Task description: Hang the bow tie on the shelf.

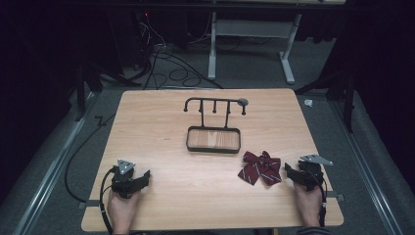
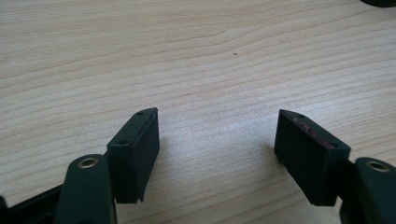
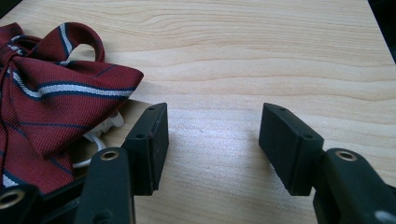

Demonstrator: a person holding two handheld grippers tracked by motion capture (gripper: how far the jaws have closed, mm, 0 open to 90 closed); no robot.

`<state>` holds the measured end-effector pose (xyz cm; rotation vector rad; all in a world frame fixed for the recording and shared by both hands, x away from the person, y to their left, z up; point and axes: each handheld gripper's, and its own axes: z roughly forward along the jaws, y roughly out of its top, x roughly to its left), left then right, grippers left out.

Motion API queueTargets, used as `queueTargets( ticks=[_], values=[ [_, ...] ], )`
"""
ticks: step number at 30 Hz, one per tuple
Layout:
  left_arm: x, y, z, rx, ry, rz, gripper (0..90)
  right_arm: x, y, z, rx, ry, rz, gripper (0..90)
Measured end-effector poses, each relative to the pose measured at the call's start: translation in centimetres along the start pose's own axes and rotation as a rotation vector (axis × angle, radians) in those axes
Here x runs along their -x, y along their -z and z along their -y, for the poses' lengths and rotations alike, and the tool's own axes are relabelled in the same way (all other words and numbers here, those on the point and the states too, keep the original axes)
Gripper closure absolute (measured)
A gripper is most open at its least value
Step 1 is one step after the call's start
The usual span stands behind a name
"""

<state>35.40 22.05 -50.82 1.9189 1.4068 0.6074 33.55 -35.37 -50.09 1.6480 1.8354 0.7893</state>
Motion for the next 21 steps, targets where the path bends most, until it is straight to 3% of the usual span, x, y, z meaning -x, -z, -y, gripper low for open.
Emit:
queueTargets(
  ticks=[21],
  values=[
    [-0.10,0.04,0.03,0.002,0.007,0.012,30.4,-0.04,0.05,0.05,0.002,-0.002,-0.005,44.4]
  ],
)
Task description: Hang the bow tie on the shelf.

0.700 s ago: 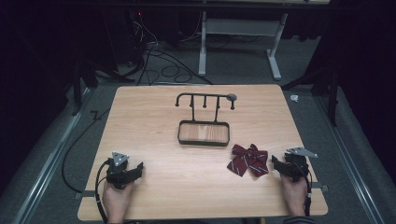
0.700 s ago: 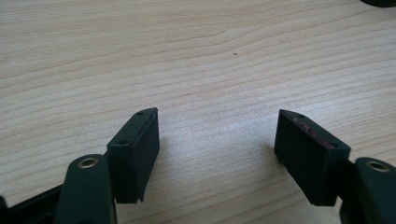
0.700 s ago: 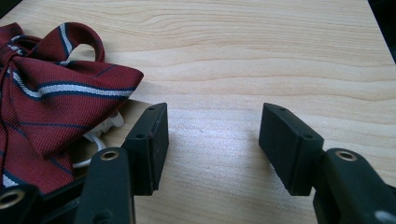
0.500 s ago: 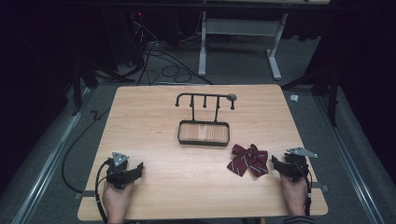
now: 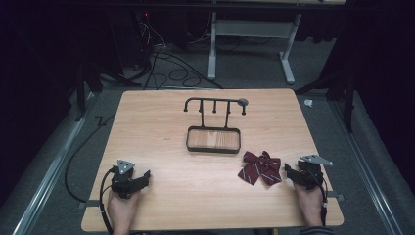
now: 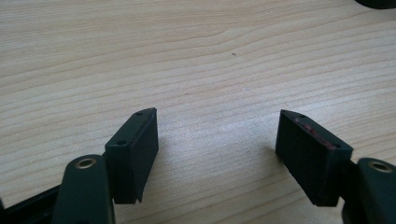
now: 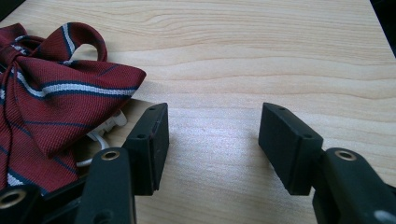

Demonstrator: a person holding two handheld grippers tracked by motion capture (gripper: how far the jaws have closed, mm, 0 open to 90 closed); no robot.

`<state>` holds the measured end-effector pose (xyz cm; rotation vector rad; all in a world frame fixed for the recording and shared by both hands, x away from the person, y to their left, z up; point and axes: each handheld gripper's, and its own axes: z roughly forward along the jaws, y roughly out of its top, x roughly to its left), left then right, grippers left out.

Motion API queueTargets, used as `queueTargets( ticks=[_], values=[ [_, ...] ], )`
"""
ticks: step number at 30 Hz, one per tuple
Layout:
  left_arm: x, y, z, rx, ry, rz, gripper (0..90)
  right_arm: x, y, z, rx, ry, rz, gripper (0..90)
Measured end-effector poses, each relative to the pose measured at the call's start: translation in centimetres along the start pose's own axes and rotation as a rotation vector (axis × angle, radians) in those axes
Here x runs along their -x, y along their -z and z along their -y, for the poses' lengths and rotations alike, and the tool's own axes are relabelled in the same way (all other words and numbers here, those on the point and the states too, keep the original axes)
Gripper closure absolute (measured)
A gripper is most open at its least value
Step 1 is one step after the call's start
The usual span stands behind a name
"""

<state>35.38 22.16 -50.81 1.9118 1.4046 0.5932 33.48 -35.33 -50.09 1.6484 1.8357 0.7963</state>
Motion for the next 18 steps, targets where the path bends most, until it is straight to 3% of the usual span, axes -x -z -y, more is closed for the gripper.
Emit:
queueTargets(
  ticks=[9,18],
  values=[
    [-0.04,0.01,0.00,-0.001,-0.001,0.003,29.8,-0.05,0.01,0.00,0.001,0.001,0.004,46.7],
    [-0.06,0.04,0.00,-0.003,-0.003,0.005,29.7,0.26,0.26,-0.01,-0.006,0.002,-0.003,54.7]
  ],
)
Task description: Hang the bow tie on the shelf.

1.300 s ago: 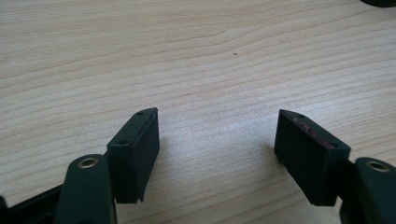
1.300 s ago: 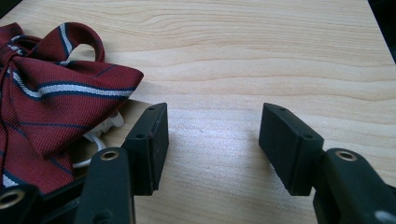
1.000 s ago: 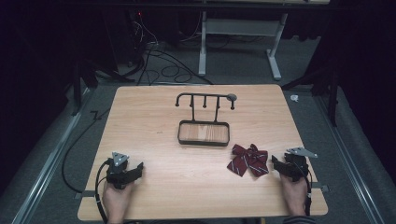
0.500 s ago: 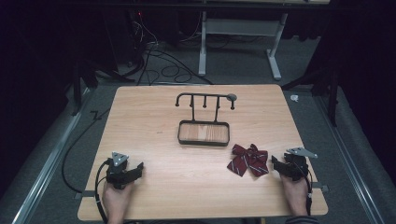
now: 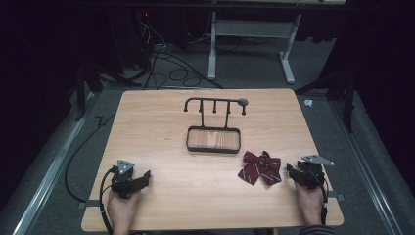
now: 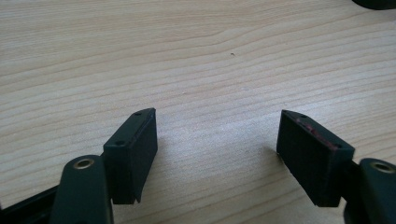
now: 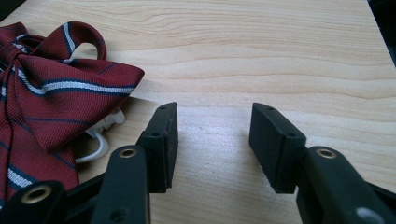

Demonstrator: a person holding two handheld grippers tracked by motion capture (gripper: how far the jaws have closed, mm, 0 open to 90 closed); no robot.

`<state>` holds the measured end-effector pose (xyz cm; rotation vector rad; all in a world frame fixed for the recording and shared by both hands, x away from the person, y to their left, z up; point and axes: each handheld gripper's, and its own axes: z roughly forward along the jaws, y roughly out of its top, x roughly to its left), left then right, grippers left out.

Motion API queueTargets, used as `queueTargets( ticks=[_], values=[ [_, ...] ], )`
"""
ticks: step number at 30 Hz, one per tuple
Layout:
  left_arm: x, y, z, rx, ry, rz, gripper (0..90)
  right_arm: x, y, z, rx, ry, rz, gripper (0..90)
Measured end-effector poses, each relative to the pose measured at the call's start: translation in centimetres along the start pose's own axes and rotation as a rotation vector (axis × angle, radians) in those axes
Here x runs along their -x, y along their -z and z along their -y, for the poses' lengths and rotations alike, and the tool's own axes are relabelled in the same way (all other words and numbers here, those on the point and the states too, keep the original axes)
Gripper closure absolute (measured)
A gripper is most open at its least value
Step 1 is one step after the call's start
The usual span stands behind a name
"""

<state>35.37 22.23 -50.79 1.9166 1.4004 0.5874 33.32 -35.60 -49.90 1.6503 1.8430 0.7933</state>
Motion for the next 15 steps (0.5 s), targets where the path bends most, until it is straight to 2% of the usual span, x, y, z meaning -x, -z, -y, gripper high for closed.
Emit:
queueTargets(
  ticks=[4,10,12,13,14,15],
  values=[
    [0.0,0.0,0.0,0.000,-0.001,0.000,29.7,0.2,0.3,-0.1,0.017,0.003,-0.012,57.8],
    [0.0,0.0,0.0,0.001,0.001,0.000,29.7,-0.1,1.1,-0.8,0.058,0.011,-0.069,58.7],
    [0.0,0.0,0.0,0.002,0.002,0.000,29.7,-0.5,1.3,-1.1,0.059,0.025,-0.076,58.7],
    [0.0,0.0,0.0,0.000,0.000,-0.001,29.7,-1.1,1.3,-1.4,0.057,0.064,-0.069,58.8],
    [0.0,0.0,0.0,0.000,0.000,-0.001,29.7,-1.1,1.3,-1.4,0.057,0.064,-0.069,58.8],
    [0.0,0.0,0.0,0.000,0.000,0.000,29.7,-1.5,1.2,-1.7,0.050,0.086,-0.076,58.8]
  ],
)
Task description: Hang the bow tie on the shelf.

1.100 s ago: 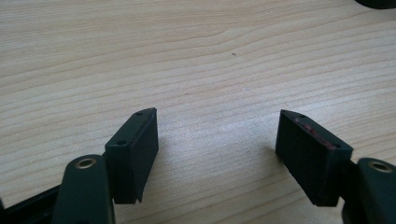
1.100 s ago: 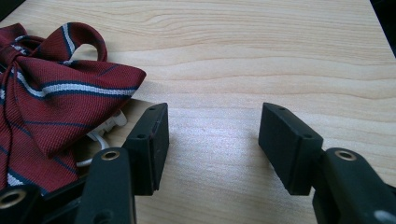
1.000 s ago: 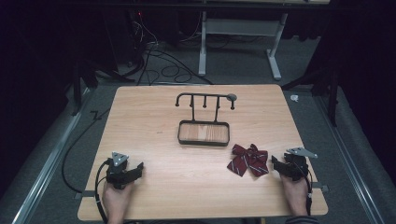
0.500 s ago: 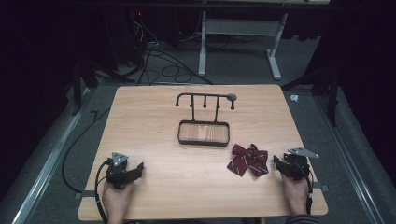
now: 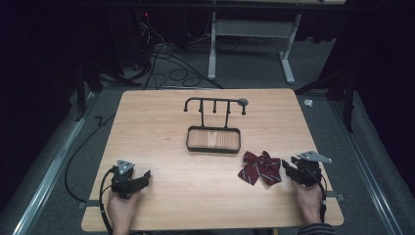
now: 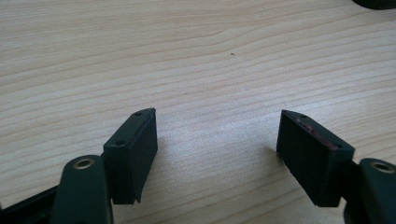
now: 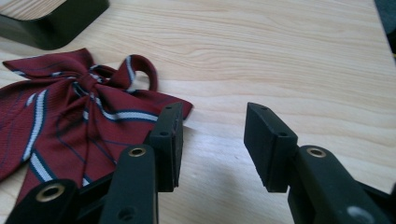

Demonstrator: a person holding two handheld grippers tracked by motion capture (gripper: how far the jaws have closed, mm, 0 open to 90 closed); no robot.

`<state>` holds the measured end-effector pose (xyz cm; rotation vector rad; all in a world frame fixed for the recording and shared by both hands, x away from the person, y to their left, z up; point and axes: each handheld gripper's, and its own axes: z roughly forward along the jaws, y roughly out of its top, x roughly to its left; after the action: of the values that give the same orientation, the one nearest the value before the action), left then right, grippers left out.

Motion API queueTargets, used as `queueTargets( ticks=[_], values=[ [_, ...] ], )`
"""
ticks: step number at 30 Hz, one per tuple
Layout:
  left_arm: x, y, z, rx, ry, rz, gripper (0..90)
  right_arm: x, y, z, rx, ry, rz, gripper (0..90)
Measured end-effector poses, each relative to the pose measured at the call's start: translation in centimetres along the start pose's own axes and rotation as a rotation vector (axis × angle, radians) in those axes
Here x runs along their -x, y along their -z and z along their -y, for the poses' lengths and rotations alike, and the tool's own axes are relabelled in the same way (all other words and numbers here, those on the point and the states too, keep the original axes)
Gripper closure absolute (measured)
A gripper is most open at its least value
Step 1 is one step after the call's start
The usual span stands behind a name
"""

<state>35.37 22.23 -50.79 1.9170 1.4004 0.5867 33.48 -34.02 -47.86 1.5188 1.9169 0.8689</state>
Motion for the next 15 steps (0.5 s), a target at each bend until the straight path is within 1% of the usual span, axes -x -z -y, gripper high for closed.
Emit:
queueTargets(
  ticks=[2,4,7,8,9,11,15],
  values=[
    [0.0,0.0,0.0,0.001,0.000,0.000,29.7,-0.1,-0.1,-0.1,-0.004,0.002,-0.002,58.9],
    [0.0,0.0,0.0,0.000,0.000,0.000,29.7,-0.3,-0.2,-0.7,0.010,0.008,-0.023,59.2],
    [0.0,0.0,0.0,0.000,0.000,-0.001,29.6,-0.4,-0.2,-1.1,0.013,0.007,-0.036,59.4],
    [0.0,0.0,0.0,0.000,0.000,0.000,29.7,-0.5,-0.3,-1.5,0.017,0.016,-0.050,59.8],
    [0.0,0.0,0.0,0.000,0.000,0.000,29.7,-0.5,-0.3,-1.5,0.017,0.016,-0.050,59.8],
    [0.0,0.0,0.0,0.001,0.001,0.001,29.6,-0.7,-0.5,-2.0,0.011,0.011,-0.065,59.9],
    [0.0,0.0,0.0,0.001,0.003,0.002,29.7,-1.0,-1.0,-2.7,0.003,0.034,-0.071,59.9]
  ],
)
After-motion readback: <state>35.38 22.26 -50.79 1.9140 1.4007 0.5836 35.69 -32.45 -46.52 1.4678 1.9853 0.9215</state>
